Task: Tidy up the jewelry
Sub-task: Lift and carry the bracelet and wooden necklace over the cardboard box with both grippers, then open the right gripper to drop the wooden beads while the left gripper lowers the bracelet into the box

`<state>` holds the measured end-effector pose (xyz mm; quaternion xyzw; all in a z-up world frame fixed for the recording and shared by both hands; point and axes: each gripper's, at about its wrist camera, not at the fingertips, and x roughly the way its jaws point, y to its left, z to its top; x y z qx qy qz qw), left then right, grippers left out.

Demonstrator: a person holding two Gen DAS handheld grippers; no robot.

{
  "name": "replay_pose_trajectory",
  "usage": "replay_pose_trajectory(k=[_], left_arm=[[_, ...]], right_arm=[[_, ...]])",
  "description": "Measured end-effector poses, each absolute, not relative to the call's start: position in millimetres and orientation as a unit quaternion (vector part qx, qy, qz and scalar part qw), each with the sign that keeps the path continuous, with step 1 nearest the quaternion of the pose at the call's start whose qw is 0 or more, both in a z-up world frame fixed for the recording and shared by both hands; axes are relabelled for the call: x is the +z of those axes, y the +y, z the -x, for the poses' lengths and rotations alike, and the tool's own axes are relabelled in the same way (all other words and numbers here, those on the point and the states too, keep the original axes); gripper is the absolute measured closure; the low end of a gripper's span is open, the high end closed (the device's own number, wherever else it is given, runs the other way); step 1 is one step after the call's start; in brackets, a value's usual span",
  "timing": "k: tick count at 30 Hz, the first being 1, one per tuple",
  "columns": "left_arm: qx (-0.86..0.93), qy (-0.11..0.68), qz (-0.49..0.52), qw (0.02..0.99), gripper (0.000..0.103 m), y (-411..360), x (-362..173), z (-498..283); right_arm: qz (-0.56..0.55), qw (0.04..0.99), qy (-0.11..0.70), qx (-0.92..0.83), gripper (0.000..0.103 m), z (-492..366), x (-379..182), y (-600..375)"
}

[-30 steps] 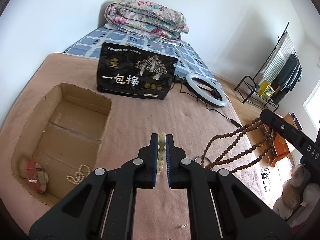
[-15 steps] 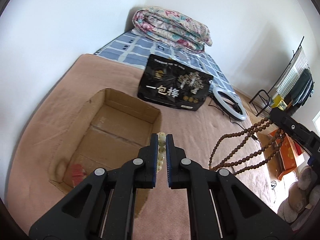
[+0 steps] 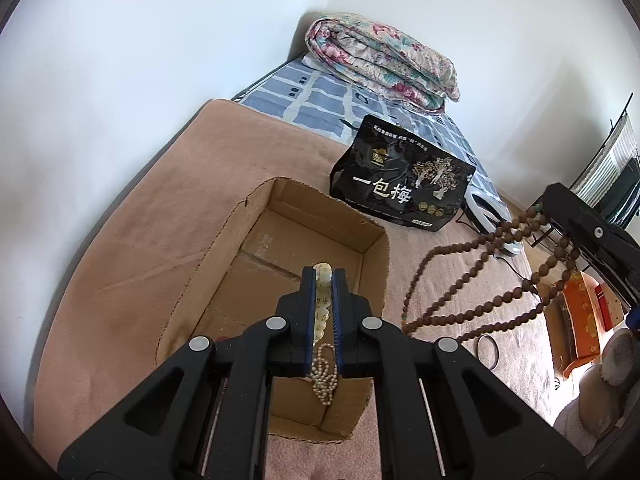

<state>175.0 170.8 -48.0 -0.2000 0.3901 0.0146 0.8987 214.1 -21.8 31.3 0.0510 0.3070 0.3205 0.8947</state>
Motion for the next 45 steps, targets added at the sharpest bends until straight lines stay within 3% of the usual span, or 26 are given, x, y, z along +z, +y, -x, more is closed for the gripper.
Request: replay_pose_trajectory(k=[19,31,34,35,36,45], left_arm=[[0.01,0.422,0.2,0.884,0.097,188,-71,-180],[0.011,0.465,0.18,0.867,0.097,176,-97,-186],[0.018,0.466,0.181,0.866,0.097,175,-98,-186],[0.018,0.465,0.183,0.866,0.097,176,-98,-186],[0.019,0.466,0.185,0.865,0.097,177,-98,-186],[0.025,0.46,0.184,0.868,0.097,177,-91,-182]], right_arm=[[-0.033,0.876,0.376,0.3,0.099,-270,-52,16],[-0.023,0.867,0.406,0.287,0.098,-274,-75,17],[-0.024,0.867,0.408,0.284,0.089,-273,-75,15],[-0.024,0.869,0.407,0.282,0.075,-273,-74,15],[-0.022,0.871,0.403,0.279,0.069,-271,-72,14],[-0.014,0.874,0.397,0.279,0.067,-260,-60,9]])
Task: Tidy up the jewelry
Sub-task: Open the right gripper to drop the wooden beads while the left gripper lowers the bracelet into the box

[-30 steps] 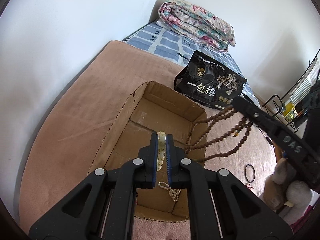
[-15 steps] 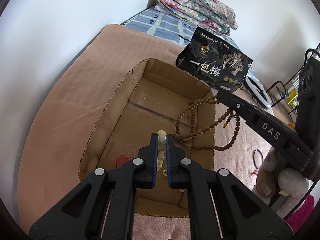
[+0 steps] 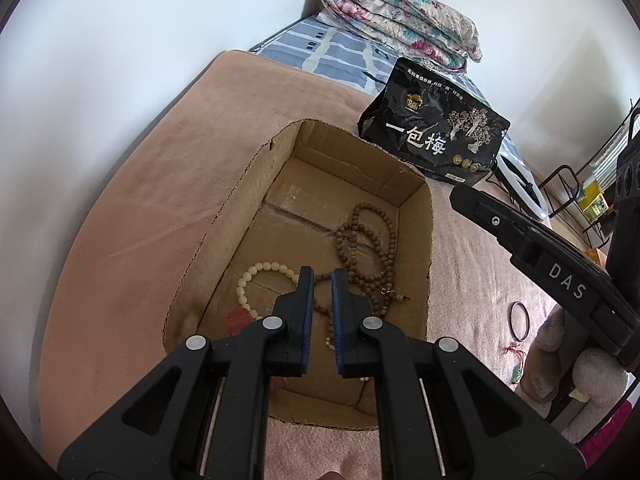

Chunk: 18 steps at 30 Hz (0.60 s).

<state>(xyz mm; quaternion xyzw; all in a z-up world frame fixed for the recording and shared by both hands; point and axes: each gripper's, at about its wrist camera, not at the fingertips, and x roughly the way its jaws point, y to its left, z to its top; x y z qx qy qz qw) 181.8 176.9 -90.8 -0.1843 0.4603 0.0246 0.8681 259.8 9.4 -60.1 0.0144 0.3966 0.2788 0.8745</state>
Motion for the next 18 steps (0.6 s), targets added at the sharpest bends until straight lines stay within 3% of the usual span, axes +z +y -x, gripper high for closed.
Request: replay_pose_trajectory(k=[12,18], left_arm=[[0.036,0.426,0.175,0.887,0.097,164,-62,-168],[0.035,0.407,0.159,0.899,0.097,150,-48,-159]], right_arm=[[-0.015,0.885,0.381,0.266,0.067,-244,-34,-15],[-0.016,0.896,0.367,0.248,0.061,-232,-17,-39]])
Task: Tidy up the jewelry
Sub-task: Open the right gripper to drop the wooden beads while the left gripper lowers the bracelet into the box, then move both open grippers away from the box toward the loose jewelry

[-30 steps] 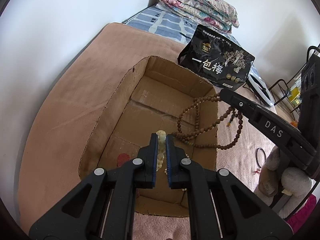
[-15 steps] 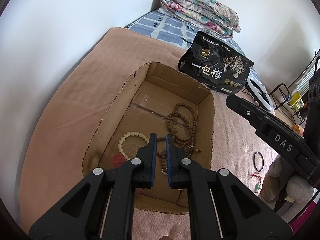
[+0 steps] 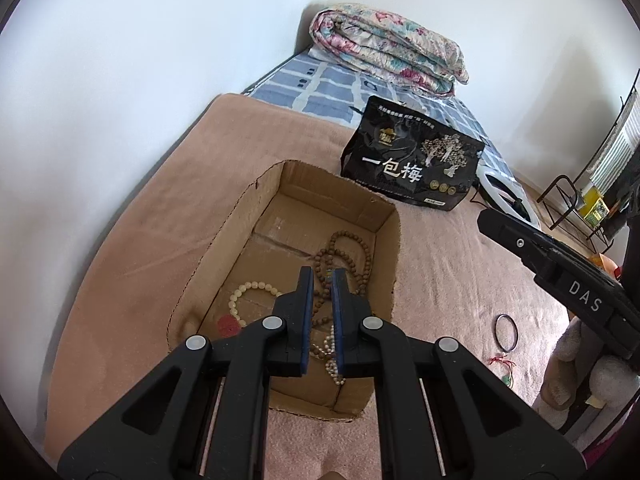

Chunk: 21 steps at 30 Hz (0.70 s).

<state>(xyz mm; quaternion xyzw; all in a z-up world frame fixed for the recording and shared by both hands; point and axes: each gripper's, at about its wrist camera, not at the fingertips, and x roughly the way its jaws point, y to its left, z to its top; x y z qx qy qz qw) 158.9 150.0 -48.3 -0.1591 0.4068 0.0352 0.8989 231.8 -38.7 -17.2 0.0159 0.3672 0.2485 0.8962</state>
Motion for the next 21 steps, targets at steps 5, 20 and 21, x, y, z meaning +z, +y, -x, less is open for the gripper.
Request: replay_pose_trajectory(k=[5,20,21], left_arm=[[0.016,0.4,0.147,0.905,0.097,132,-42,-153],[-0.083,0.415,0.107,0.899,0.097,47,-47,-151],[-0.091,0.419,0.105,0.897,0.097,41,-49,-151]], right_arm=[[-0.013,0.908,0.347,0.236,0.037,-215,-2,-65],[-0.031,0.922,0.335,0.19,0.003,-177,-1,-201],[-0.035,0.923,0.336,0.184,0.003,-176,-2,-210]])
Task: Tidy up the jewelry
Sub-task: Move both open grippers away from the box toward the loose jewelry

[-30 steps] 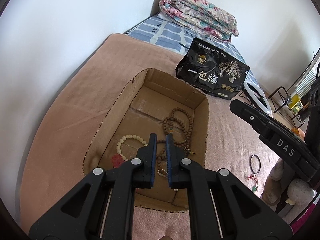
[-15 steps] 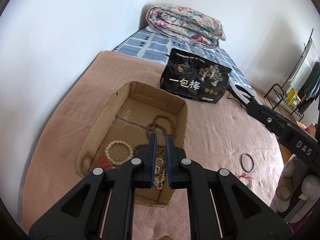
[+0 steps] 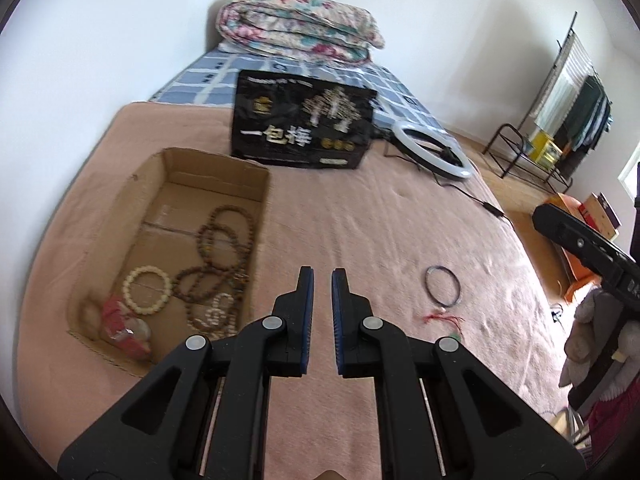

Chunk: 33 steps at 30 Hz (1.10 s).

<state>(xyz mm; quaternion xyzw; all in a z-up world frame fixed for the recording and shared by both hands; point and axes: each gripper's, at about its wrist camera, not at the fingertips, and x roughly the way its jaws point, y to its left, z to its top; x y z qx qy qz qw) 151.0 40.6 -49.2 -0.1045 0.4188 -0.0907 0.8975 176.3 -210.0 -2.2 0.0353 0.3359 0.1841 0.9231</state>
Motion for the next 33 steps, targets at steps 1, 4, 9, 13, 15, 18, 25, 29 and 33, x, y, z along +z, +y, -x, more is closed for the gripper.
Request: replay_pose_trajectory(k=[1,4,9,13,15,18,25,29,33], left_arm=[[-0.097,0.422,0.1,0.896,0.097,33,-51,-151],[-0.114,0.429,0.086,0.892,0.097,15,-57,-149],[-0.152,0.446,0.07,0.879,0.097,-13,-71,-141],[-0.183,0.461,0.064,0.866,0.097,-34,-83,-133],[-0.196,0.466,0.06,0.861,0.097,-42,-88,-127],[-0.213,0.476,0.054,0.852,0.097,-54,-98,-119],[-0.251,0.49,0.05,0.833,0.097,-69,-118,-100],[-0.271,0.5,0.048,0.821,0.097,-79,-128,-93],[-0.287,0.509,0.043,0.81,0.097,-90,-137,-88]], right_arm=[[-0.039,0.924,0.336,0.176,0.002,-176,-5,-221],[-0.044,0.926,0.343,0.151,0.001,-175,-16,-251],[-0.046,0.923,0.36,0.131,0.001,-169,-39,-293],[-0.042,0.917,0.38,0.118,0.001,-171,-58,-314],[-0.048,0.913,0.388,0.115,0.001,-172,-65,-320],[-0.051,0.907,0.399,0.123,0.001,-176,-73,-322],[-0.031,0.896,0.424,0.133,0.001,-185,-95,-308],[-0.017,0.893,0.43,0.135,0.001,-186,-106,-301],[-0.023,0.889,0.437,0.134,0.001,-192,-114,-298]])
